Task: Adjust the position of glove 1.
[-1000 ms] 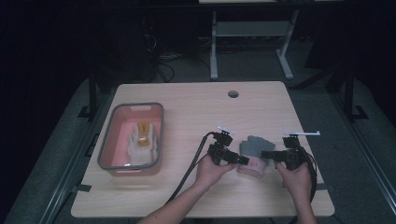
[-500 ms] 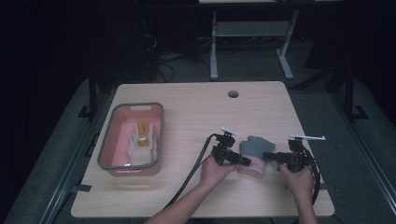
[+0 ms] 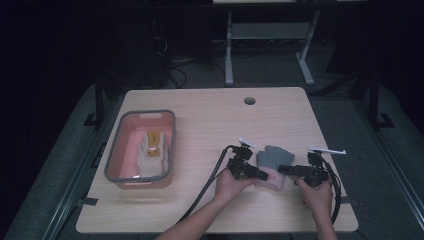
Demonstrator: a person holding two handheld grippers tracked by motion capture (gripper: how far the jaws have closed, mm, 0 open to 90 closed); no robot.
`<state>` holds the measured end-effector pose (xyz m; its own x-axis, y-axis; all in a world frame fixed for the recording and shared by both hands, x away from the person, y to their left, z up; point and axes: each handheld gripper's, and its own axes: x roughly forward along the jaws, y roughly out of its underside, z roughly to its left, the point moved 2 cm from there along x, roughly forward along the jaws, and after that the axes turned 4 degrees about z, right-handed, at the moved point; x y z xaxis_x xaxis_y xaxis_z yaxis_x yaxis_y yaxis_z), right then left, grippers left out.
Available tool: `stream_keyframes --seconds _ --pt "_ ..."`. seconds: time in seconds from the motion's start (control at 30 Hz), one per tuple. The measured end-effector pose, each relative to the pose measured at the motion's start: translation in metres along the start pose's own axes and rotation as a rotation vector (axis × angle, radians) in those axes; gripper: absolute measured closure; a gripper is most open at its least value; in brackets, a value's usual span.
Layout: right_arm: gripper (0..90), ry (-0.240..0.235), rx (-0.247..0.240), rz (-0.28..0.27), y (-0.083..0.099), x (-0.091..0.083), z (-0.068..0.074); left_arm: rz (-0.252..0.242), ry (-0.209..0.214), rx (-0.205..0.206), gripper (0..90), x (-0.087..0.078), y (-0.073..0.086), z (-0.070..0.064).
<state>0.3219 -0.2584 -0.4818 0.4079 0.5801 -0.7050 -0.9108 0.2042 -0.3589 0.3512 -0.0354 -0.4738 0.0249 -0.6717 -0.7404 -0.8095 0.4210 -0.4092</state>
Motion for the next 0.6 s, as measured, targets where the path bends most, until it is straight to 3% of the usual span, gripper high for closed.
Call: stream_keyframes --seconds 0.47,0.6 --pt "63.4 -0.063 0.051 -0.026 0.004 0.008 0.0 0.005 0.052 -0.043 50.9 0.002 -0.001 0.004" --pt "65.7 -0.051 0.046 -0.03 0.004 0.011 0.002 -0.001 0.053 -0.048 51.9 0.003 -0.001 0.003"
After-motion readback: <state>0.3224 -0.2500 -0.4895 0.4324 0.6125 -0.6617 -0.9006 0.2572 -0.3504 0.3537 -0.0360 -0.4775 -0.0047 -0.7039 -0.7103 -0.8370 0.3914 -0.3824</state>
